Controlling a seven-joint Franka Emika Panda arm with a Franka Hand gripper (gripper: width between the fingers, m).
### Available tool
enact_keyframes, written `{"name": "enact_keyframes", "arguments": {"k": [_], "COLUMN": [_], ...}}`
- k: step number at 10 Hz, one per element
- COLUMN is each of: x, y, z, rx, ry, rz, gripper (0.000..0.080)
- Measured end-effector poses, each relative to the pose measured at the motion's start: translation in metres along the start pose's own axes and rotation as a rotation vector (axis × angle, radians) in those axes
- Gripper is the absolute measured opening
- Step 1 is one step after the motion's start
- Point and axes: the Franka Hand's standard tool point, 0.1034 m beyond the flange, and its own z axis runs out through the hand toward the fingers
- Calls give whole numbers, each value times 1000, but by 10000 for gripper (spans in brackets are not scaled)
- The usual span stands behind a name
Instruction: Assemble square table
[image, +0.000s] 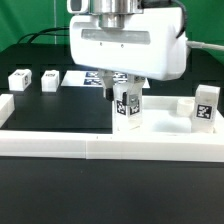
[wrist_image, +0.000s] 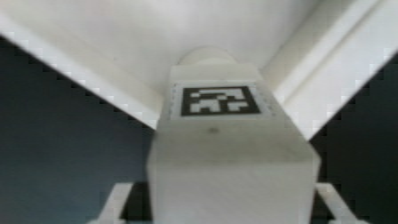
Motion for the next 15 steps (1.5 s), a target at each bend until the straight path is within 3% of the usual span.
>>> {"name": "enact_keyframes", "arguments": {"k": [4, 8, 9, 10, 11, 12, 13, 14, 15], "x": [-4, -5, -5, -5, -7, -7, -7, -10, -9], "y": [1, 3, 3, 3, 0, -2, -4, -1, 0], "z": [1, 1, 2, 2, 2, 3, 5, 6, 6], "rx": [-86, -105, -105, -104, -77, -52, -16, -1, -3], "ry": [-72, -73, -75, -74, -72, -67, -47, -40, -39], "rz": [574, 851, 815, 806, 639, 449, 273, 175, 135], "gripper": [288, 288, 288, 469, 586, 586, 636, 646, 646]}}
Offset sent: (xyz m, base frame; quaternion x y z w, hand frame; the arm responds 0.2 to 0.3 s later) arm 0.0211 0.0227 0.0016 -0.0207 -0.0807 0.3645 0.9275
